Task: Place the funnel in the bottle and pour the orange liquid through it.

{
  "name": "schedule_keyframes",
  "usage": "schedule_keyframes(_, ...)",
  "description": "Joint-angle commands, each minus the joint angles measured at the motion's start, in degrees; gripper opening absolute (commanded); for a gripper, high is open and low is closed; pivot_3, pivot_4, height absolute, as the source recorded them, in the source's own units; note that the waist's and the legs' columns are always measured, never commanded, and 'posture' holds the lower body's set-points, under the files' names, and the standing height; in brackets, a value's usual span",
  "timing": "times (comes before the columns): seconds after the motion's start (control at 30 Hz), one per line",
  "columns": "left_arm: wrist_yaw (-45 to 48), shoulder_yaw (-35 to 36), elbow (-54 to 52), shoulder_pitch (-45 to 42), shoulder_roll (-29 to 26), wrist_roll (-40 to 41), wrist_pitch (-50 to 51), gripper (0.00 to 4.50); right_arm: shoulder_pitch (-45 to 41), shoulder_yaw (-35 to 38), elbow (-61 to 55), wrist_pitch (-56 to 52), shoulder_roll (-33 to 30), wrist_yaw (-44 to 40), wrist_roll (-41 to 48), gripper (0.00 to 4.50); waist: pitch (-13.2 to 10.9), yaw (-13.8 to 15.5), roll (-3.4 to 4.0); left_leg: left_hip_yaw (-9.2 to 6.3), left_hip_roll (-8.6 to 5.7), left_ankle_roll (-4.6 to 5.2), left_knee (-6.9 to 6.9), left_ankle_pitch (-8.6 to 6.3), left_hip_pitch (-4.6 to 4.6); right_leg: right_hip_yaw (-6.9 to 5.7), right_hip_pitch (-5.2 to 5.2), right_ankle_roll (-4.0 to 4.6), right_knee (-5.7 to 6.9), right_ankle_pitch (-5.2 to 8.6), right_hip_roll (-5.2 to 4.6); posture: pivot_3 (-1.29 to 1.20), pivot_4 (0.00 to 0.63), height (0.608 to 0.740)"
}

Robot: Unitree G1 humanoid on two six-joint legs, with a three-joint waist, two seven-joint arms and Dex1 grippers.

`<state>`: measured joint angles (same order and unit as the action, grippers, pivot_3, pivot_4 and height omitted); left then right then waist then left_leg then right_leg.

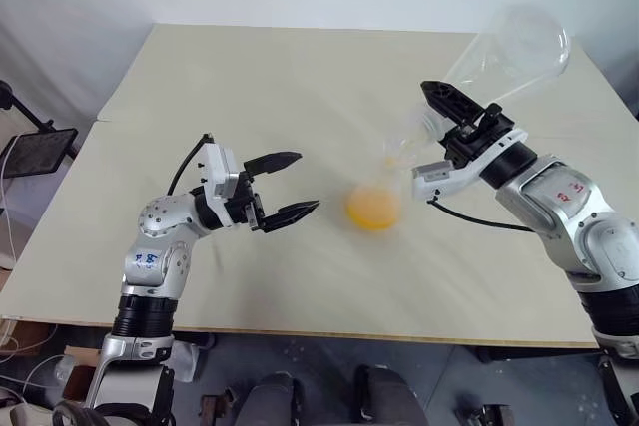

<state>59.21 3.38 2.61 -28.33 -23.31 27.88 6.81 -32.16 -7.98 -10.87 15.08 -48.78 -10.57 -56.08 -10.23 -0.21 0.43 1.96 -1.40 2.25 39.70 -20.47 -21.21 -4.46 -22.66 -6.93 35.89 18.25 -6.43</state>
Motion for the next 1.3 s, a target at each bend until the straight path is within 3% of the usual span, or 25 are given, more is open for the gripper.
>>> schedule_keyframes(0.03,-0.2,0.2,-1.6,-0.4,0.1,0.2,-1.1,4.5,-0.1,2.6,-1.2,0.2,-1.1,1.7,-0.2,2.47,0.0,0.0,0.0,0.0,0.01,0.0,0.0,0.0,0.0,0.0,0.0,0.0,0.0,0.0,0.0,0.0,0.15,0.74)
schedule_keyframes(0.6,-0.2,0.2,-1.2,-0.8,-0.1,0.1,-1.1,4.5,0.7,4.2,-1.2,-1.9,1.2,-0.5,6.9,2.47,0.0,0.0,0.0,0.0,0.0,0.0,0.01,0.0,0.0,0.01,0.01,0.0,0.0,0.0,0.0,0.0,0.15,0.74)
schedule_keyframes(0.73,0.0,0.2,-1.1,-0.9,-0.2,0.1,-1.1,4.5,1.6,7.8,-1.2,-7.2,5.6,-3.9,15.5,2.47,0.0,0.0,0.0,0.0,0.04,0.0,0.01,0.0,0.0,0.0,0.01,0.0,0.0,0.0,0.0,0.0,0.15,0.74)
schedule_keyframes(0.83,0.2,0.3,-0.9,-1.1,-0.4,0.0,-1.1,4.5,1.2,12.5,-2.7,-16.0,11.7,-8.7,27.1,2.47,0.0,0.1,0.0,-0.02,0.03,0.0,0.05,0.0,0.0,-0.02,0.05,0.0,0.01,0.0,0.01,0.0,0.15,0.74)
schedule_keyframes(1.07,0.5,0.2,-0.7,-1.4,-0.5,0.1,-0.9,4.5,-1.7,28.5,-7.4,-39.1,22.1,-13.1,53.4,2.47,0.0,0.1,0.0,-0.14,0.01,0.01,0.08,0.0,-0.02,0.0,0.09,0.0,0.04,0.0,-0.01,0.0,0.15,0.74)
schedule_keyframes(1.3,0.7,-0.2,-0.5,-1.8,-0.2,0.1,-0.8,4.5,0.6,41.0,0.5,-44.2,22.6,-8.4,63.8,2.47,0.0,0.2,0.0,-0.27,-0.06,0.01,0.08,0.0,-0.02,0.06,0.14,0.0,0.07,0.0,-0.03,0.0,0.15,0.74)
